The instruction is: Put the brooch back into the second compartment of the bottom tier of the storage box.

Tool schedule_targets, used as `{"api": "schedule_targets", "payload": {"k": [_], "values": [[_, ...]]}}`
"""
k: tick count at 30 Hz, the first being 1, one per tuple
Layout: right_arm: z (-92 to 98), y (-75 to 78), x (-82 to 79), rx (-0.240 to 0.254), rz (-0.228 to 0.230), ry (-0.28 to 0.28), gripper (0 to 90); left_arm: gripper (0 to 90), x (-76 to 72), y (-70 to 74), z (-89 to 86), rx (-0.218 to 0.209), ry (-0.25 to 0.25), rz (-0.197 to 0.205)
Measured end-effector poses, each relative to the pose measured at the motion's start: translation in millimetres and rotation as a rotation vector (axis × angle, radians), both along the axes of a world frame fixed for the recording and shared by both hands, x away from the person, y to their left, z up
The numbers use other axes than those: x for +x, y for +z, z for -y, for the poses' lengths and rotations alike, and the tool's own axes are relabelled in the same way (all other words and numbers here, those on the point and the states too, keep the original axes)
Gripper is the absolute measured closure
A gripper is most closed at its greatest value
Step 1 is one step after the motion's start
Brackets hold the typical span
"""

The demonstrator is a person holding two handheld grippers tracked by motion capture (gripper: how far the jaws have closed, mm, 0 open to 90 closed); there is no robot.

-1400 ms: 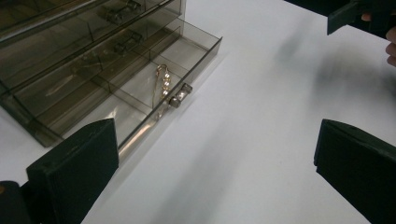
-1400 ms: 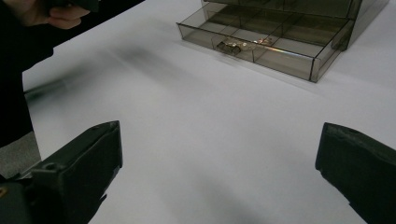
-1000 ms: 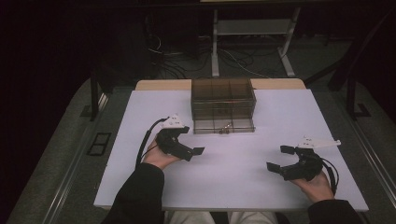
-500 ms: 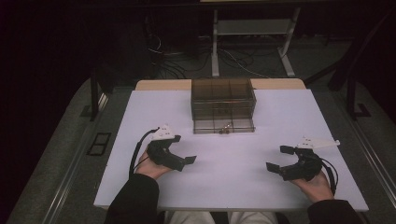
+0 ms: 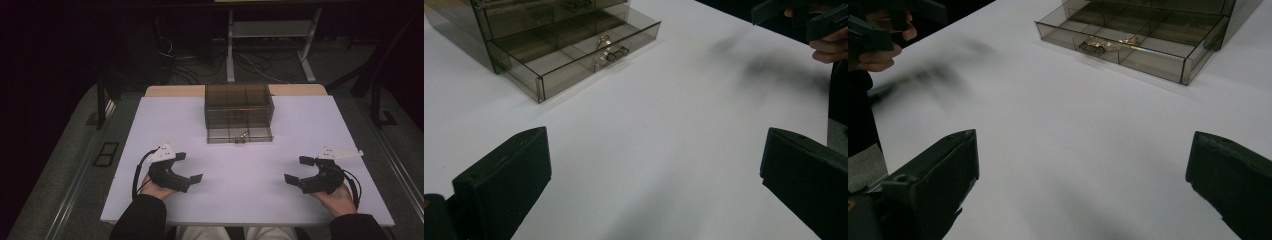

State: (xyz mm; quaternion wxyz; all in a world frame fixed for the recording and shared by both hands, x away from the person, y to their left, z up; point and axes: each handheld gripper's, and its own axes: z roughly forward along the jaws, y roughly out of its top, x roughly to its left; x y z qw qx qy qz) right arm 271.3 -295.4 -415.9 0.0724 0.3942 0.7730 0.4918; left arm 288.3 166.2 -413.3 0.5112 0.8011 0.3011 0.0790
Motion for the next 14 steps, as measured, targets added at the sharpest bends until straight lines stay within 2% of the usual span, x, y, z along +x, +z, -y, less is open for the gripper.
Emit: {"api": "schedule_targets", "payload": {"k": [8,14], "values": [[-0.7,-0.5,-0.1,0.003,-0.002,0.000,0.3,0.0,-6.7,-7.8,-3.7,0.001,0.022,-0.007],[-1.1,-1.1,0.2,-0.003,0.000,0.004,0.3,0.0,-6.0,-12.6,-4.9,0.010,0.031,-0.013]]}}
